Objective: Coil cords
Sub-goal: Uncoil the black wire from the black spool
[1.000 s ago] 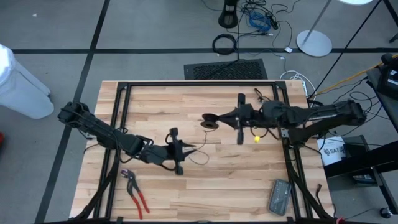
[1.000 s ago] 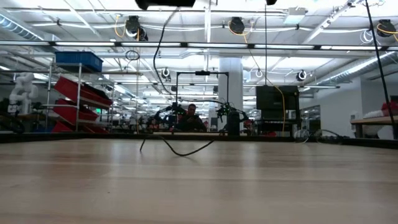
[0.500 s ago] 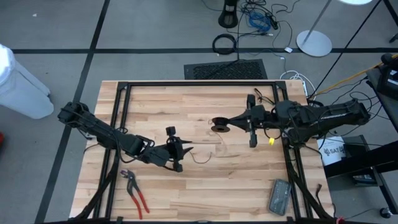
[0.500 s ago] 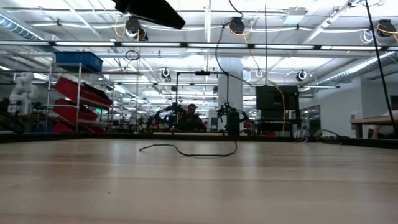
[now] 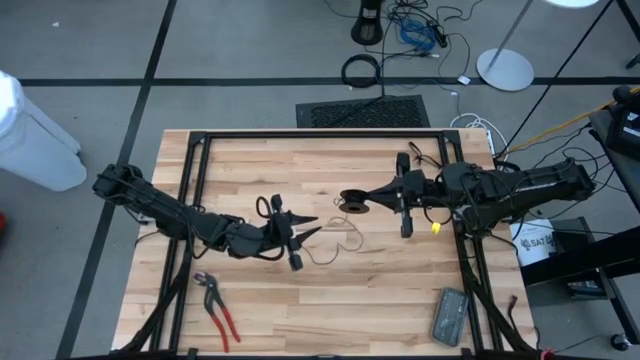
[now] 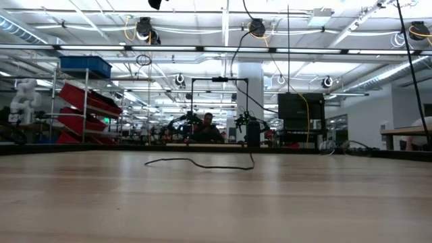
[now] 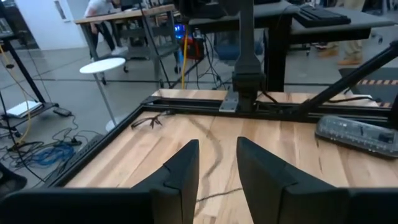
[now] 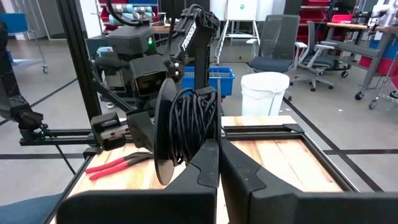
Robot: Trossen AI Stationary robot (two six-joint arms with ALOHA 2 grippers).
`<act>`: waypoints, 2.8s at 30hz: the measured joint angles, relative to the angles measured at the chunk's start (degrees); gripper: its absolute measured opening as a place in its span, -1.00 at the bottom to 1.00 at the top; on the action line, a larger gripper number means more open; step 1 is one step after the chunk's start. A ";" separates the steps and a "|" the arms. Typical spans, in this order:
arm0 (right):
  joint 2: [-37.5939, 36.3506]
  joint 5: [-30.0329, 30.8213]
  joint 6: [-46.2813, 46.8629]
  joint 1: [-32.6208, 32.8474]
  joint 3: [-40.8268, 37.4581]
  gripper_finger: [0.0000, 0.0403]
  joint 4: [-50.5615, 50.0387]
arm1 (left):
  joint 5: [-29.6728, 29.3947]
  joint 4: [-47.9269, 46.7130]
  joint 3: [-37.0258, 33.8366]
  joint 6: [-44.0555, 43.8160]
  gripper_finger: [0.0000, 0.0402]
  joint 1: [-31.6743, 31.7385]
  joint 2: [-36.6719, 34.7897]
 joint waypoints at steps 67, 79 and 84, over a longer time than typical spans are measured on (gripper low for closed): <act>3.34 -0.35 0.07 0.00 0.00 -1.00 -1.54 | 18.93 12.36 0.00 -11.28 -0.10 10.61 14.21; 3.34 -0.35 -0.27 0.00 0.00 -1.00 -1.42 | 21.02 12.54 0.00 -12.49 -0.10 10.54 15.78; 3.34 -0.35 -1.18 0.00 0.00 -1.00 -0.37 | 21.00 13.81 0.00 -11.97 -0.11 10.77 17.57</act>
